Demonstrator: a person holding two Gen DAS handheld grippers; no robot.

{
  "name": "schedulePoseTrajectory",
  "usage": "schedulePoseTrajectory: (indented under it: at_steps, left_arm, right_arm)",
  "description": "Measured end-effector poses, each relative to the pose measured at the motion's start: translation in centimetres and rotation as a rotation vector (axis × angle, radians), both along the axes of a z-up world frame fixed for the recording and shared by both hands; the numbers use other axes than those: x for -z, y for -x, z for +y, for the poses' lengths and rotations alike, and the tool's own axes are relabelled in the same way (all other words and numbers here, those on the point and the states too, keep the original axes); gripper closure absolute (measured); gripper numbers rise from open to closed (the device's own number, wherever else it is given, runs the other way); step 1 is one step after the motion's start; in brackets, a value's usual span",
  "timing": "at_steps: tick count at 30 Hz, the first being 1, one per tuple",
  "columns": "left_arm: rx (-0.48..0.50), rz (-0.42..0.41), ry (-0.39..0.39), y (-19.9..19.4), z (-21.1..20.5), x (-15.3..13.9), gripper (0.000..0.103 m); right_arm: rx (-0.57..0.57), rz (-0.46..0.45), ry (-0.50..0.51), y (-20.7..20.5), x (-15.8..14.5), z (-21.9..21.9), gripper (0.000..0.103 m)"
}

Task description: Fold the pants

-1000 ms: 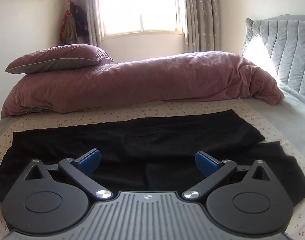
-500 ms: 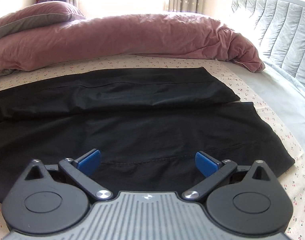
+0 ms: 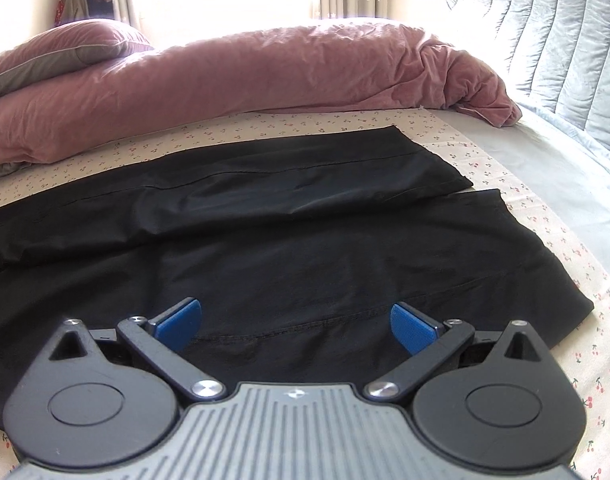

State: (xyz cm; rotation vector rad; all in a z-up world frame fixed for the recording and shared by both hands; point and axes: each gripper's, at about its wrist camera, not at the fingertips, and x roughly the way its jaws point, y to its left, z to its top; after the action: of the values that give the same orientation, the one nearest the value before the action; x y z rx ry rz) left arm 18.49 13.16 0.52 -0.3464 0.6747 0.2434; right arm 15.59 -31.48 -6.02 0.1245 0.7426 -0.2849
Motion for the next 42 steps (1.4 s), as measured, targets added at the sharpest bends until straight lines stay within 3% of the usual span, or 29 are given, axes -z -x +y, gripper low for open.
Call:
schedulePoseTrajectory:
  at_steps: [2,5,8,10,13,18,21,24,28,30,35,40,41,42]
  left_arm:
    - [0.015,0.044,-0.023,-2.7,-1.7,0.6,0.093]
    - [0.078,0.074,0.021,-5.6,-3.6,2.5,0.090]
    - [0.109,0.147,-0.064,-7.0,-4.6,5.3,0.090]
    - [0.129,0.195,-0.004,-7.9,-3.6,6.9,0.090]
    - [0.105,0.178,0.046,-8.9,-1.6,7.7,0.090]
    - [0.059,0.175,0.086,-9.0,0.2,7.5,0.090]
    - [0.062,0.165,0.051,-8.8,-0.2,7.7,0.090]
    - [0.063,0.169,0.006,-9.2,-1.0,7.5,0.090]
    - [0.050,0.161,0.041,-9.4,-0.5,7.5,0.090]
    - [0.058,0.160,0.043,-9.4,-0.3,7.5,0.090]
    - [0.062,0.156,0.086,-9.7,0.5,7.6,0.090]
    - [0.055,0.148,0.114,-9.5,0.8,7.7,0.090]
    - [0.053,0.148,0.109,-9.5,0.7,7.7,0.090]
    - [0.053,0.148,0.102,-9.5,0.6,7.7,0.090]
  right_arm:
    - [-0.007,0.011,0.017,-0.3,0.2,0.3,0.000]
    - [-0.002,0.026,0.047,-1.1,0.6,0.5,0.000]
    - [-0.036,0.047,0.065,-2.5,1.1,1.0,0.000]
    - [-0.099,0.058,0.078,-3.6,1.2,1.6,0.000]
    - [-0.206,0.048,0.023,-6.0,0.7,2.8,0.000]
    - [-0.353,0.048,-0.004,-13.9,-0.2,7.1,0.000]
    - [-0.470,0.042,0.024,-20.1,-0.4,11.5,0.000]
    - [-0.625,0.080,0.096,-26.2,0.7,16.9,0.000]
    - [-0.732,0.151,0.239,-32.9,2.7,22.1,0.010]
    - [-0.770,0.166,0.270,-34.8,3.1,22.9,0.010]
    - [-0.901,0.260,0.267,-37.9,4.7,23.8,0.007]
    - [-0.906,0.250,0.107,-39.3,5.6,22.6,0.005]
    - [-0.922,0.239,0.096,-39.0,5.6,22.4,0.009]
    - [-0.950,0.225,0.077,-38.7,5.4,22.3,0.025]
